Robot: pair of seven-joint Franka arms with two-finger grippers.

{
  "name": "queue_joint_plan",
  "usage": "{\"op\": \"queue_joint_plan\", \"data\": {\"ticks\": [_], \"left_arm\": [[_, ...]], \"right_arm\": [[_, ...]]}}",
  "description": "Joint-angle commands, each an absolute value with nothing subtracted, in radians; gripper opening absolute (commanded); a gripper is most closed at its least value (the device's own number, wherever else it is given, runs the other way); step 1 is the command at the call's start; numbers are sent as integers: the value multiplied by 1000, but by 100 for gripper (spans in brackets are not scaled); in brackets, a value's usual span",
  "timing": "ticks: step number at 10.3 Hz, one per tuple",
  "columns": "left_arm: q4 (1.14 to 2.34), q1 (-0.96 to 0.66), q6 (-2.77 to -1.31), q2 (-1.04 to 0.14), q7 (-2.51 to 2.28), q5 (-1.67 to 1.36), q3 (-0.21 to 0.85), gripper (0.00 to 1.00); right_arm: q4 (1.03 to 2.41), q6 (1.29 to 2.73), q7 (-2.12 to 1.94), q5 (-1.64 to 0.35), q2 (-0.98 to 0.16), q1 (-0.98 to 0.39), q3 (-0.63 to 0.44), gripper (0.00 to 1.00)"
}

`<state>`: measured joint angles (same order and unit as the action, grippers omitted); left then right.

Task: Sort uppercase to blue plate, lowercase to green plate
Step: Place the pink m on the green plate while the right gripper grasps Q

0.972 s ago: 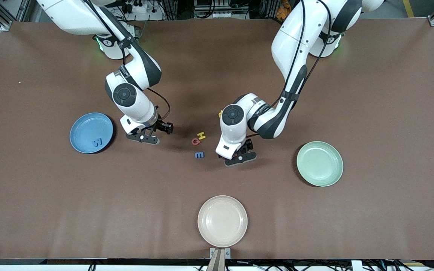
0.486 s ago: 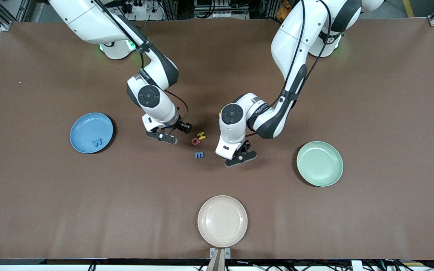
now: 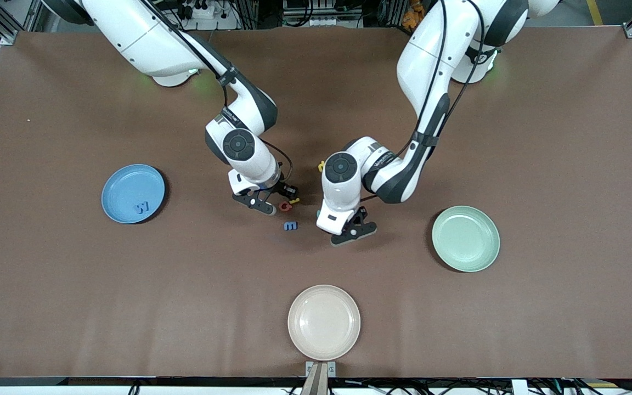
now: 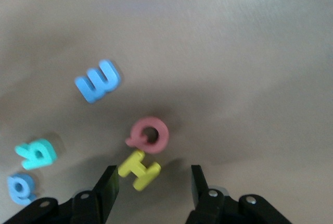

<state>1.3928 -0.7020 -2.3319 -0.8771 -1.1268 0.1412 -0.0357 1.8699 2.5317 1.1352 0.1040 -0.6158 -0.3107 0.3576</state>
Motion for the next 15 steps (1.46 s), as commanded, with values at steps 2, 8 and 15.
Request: {"op": "queue_joint_plan", "data": {"ticks": [2,8,15], "left_arm": [[1439,-577,-2241,-770,-1102,170,-29,0],[1690,-123,-2223,-555,-691,114,101,0],[1692,-89,-2099,-587,-512,86,123,100]], "right_arm": [[1812,2568,1161,214,-661,-333,324,65],[1802,2580,1206,340,-698,-360,316,61],[1802,2579,1218,388,-707,-382,305,54]]}}
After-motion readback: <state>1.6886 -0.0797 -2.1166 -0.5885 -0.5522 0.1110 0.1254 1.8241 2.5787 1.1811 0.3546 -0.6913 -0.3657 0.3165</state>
